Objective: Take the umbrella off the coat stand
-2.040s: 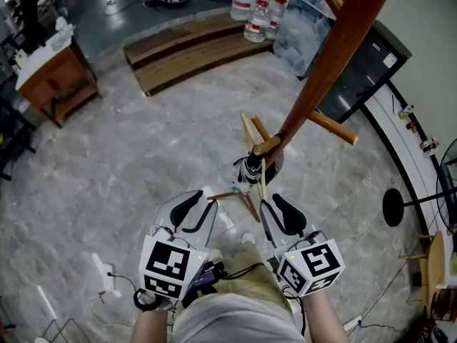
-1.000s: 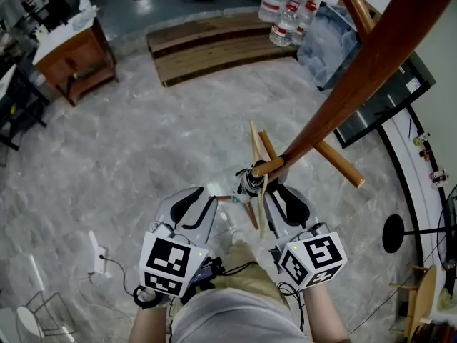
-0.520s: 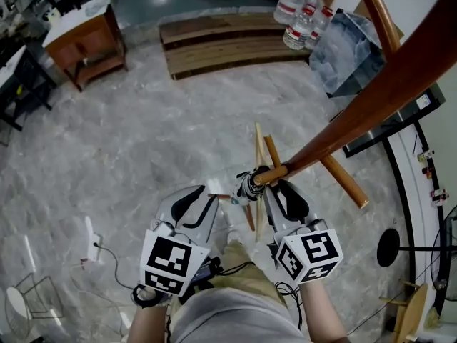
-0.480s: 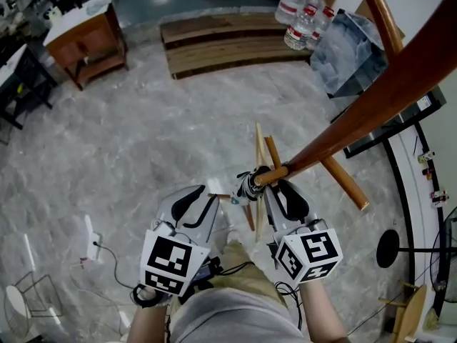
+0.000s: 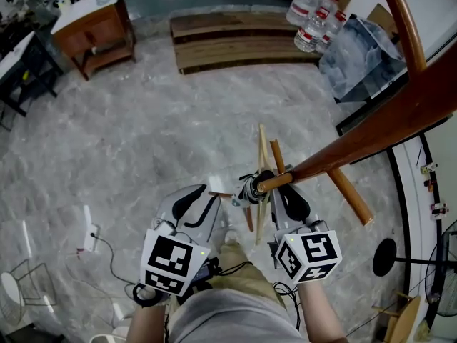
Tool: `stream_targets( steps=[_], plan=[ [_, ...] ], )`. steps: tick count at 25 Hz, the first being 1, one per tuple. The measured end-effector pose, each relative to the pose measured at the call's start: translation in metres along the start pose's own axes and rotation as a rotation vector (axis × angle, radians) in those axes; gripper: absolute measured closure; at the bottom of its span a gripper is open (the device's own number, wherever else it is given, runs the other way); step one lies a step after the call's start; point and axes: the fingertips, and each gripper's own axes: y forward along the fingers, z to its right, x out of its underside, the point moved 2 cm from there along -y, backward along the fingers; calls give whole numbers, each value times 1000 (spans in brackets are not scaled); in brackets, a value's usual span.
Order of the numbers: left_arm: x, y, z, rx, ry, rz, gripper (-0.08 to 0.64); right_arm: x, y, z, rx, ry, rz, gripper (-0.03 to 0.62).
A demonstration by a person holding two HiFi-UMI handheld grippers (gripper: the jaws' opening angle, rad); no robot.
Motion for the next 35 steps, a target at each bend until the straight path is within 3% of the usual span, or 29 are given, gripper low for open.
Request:
stream_targets(
  steps=[2, 17, 35],
  plan=[
    [0, 1, 0, -2, -2, 0, 459, -1, 1, 1, 4, 2, 3, 577],
    [2, -1, -3, 0, 4, -11, 459, -2, -1, -4, 4, 36, -12, 586],
    [3, -12, -10, 3, 10, -5, 459, -20, -6, -26, -26, 12, 18, 588]
  ],
)
